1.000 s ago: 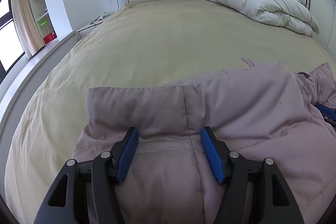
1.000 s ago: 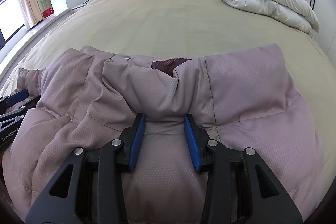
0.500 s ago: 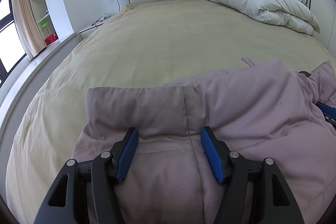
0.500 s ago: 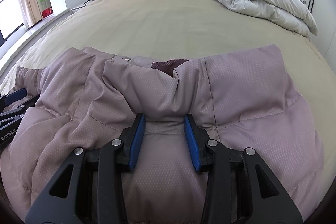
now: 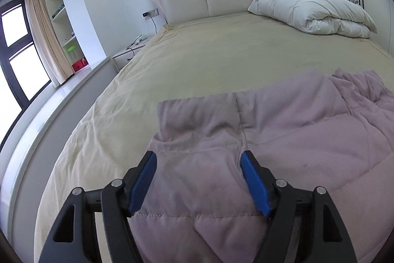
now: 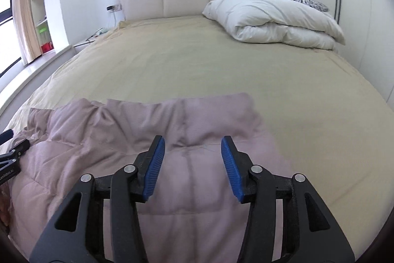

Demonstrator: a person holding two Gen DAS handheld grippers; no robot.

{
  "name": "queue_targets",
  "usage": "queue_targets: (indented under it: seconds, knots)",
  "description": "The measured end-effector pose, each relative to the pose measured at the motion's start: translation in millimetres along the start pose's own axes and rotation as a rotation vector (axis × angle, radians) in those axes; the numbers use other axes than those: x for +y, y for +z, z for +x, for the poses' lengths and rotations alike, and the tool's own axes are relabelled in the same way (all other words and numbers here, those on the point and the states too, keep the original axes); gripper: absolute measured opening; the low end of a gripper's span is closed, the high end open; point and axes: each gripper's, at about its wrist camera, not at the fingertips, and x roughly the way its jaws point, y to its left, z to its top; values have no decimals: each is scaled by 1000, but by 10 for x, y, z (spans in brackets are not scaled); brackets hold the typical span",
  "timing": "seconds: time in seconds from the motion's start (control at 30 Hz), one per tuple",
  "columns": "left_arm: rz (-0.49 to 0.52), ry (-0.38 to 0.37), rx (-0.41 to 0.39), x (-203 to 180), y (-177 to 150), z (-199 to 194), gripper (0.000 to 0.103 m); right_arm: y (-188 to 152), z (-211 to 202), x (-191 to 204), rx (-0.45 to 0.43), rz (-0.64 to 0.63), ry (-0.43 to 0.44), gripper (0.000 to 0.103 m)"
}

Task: Fold large clothes

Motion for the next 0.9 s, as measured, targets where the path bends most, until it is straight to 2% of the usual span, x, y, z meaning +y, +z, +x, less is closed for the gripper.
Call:
queue_targets:
  seconds: [0.1,0.13,0.23,0.37,0.5,0.57,0.6,0.67,0.73,0.8,0.9]
  knots:
    - [-56,-20,36,93,-76,136,85,-152,232,-238,156,9,-59,50]
    - [-73,-32,47,115,-83,171,86,-247,309,-299,182,16,-39,50]
    - [-74,-43,57,97,-81,241,86,-392,351,-354,138,28,-22,50]
    - [-106,-75,68,101,-102,355,86,-457,410,-324,129,22,-55,50]
    - [-117,-100,86,113,-95,404,86,-521,425,-374,127,42,-33,50]
    - [-123,-111,95,155,-72,353,85,-499,441,-356,134,34,-41,50]
    - [-120,-110,90,174,-61,273,81,-463,442,-360,144,25,-50,50]
    - [-109,-102,44,201,-58,64,76,-363,324,-312,155,25,-85,50]
    - [-107,-103,-10,216,-68,-140,75,-309,32,-143,93,28,-30,50]
    - [-122,-97,-40,228,-66,-264,75,-247,-238,183,26,-36,48,50]
    - [-95,-75,-13,180,-42,-169,75,-139,-388,757,7,-145,171,50]
